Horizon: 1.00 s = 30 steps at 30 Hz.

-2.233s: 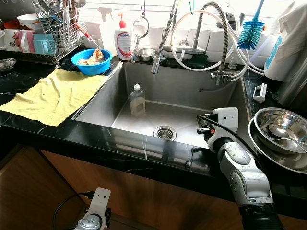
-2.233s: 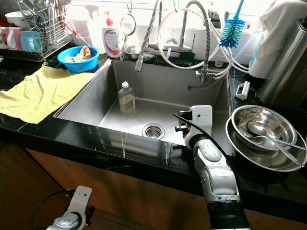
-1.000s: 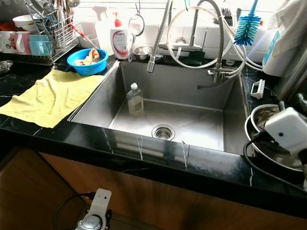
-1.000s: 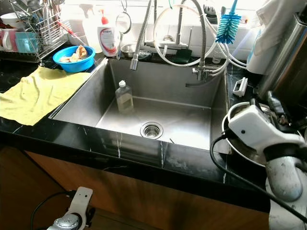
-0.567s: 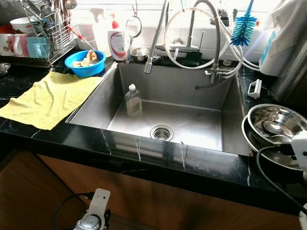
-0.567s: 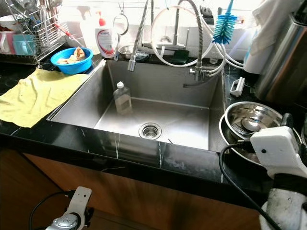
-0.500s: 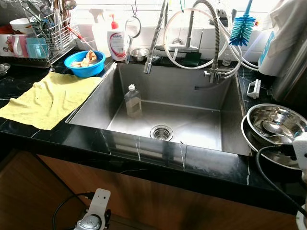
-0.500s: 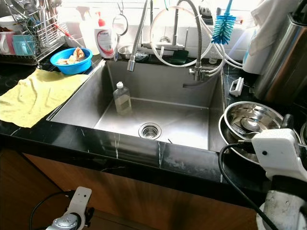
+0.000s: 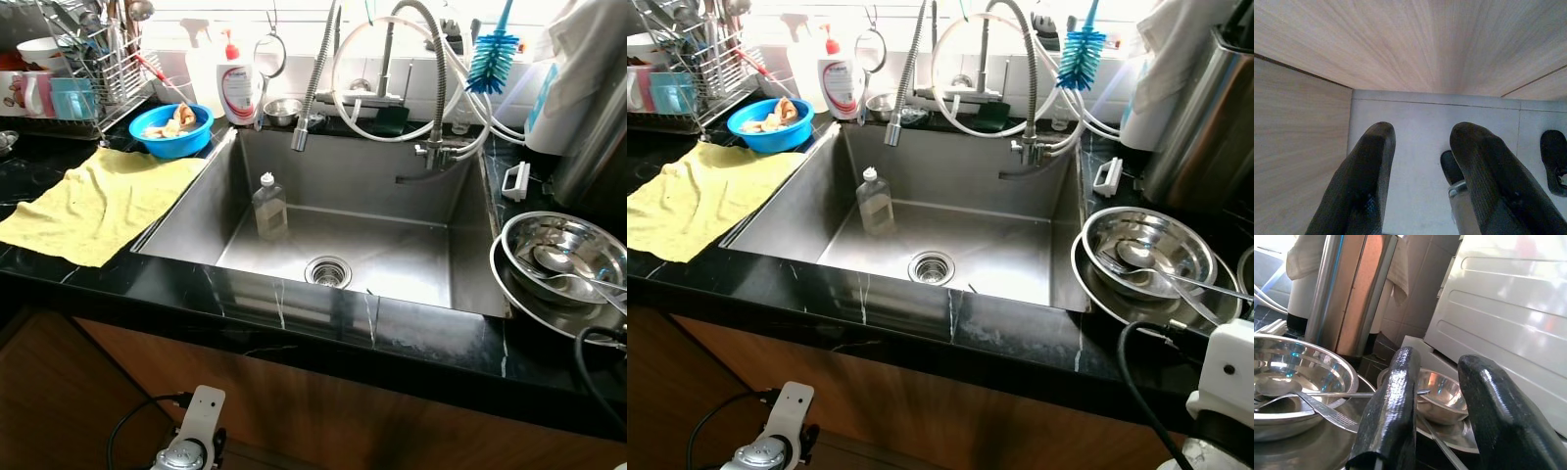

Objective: Kitchen organization

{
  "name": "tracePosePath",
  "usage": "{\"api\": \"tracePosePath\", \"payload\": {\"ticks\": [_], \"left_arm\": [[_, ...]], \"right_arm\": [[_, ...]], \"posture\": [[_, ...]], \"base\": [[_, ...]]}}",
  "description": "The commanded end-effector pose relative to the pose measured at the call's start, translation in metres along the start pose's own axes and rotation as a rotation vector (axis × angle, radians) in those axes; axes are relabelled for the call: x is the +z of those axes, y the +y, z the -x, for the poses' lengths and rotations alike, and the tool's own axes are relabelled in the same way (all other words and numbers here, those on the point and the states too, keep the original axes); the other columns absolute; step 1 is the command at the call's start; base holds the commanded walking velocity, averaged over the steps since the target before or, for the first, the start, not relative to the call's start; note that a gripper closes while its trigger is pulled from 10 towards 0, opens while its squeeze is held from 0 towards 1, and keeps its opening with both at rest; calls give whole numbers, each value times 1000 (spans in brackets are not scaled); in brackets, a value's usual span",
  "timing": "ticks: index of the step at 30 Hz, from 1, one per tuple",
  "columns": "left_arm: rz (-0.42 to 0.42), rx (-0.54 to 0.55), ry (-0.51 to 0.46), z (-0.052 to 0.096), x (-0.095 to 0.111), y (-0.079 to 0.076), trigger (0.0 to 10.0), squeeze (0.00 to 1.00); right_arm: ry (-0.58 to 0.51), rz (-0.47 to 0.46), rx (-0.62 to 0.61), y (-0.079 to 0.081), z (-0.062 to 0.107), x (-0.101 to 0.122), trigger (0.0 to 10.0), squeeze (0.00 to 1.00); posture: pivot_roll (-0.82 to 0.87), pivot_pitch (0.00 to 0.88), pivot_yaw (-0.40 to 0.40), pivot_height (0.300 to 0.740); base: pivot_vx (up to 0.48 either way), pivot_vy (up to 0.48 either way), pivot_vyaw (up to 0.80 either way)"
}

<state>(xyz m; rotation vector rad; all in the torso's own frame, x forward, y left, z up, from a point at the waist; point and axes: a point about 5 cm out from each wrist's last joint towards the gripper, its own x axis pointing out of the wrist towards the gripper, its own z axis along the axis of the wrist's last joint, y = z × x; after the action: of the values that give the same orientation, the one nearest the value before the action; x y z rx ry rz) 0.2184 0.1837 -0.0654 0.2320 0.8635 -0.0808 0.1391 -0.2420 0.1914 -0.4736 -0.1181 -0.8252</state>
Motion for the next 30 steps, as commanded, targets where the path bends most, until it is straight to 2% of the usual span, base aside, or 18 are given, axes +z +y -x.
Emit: {"api": "tracePosePath", "payload": {"ticks": [1,4,7,11,12,13,14,15,22,30], "left_arm": [[-13,2,25,1,-8,1,10000,0],[-14,1,26,1,-8,1,10000,0],[-15,2,26,2,-9,1,10000,0],[-16,2,28,2,-10,1,10000,0],[-16,2,28,2,-10,1,10000,0],[-16,2,28,2,-10,1,10000,0],[-16,2,28,2,-10,1,10000,0],[-15,2,28,2,-10,1,10000,0],[-14,3,29,2,-10,1,10000,0],[-21,5,31,2,-10,2,10000,0]], "right_arm": [[-35,-38,-17,-3,2,7,10000,0],[-47,-52,-20,-2,3,8,10000,0],[-2,-105,-19,0,5,2,10000,0],[169,-314,78,18,5,-17,10000,0],[169,-314,78,18,5,-17,10000,0],[193,-372,76,21,4,-18,10000,0],[193,-372,76,21,4,-18,10000,0],[190,-415,64,22,2,-16,10000,0],[151,-462,87,25,-2,-8,10000,0],[152,-497,40,20,-6,-9,10000,0]], "posture": [[-191,0,38,740],[-191,0,37,740],[-190,0,34,740],[-191,0,34,740],[-191,0,34,740],[-190,0,34,740],[-190,0,34,740],[-190,0,34,740],[-185,0,33,740],[-186,0,34,740]], "base": [[0,0,0],[0,0,0],[0,0,0],[0,0,0],[0,0,0],[0,0,0],[0,0,0],[0,0,0],[0,0,0],[0,0,0]]}}
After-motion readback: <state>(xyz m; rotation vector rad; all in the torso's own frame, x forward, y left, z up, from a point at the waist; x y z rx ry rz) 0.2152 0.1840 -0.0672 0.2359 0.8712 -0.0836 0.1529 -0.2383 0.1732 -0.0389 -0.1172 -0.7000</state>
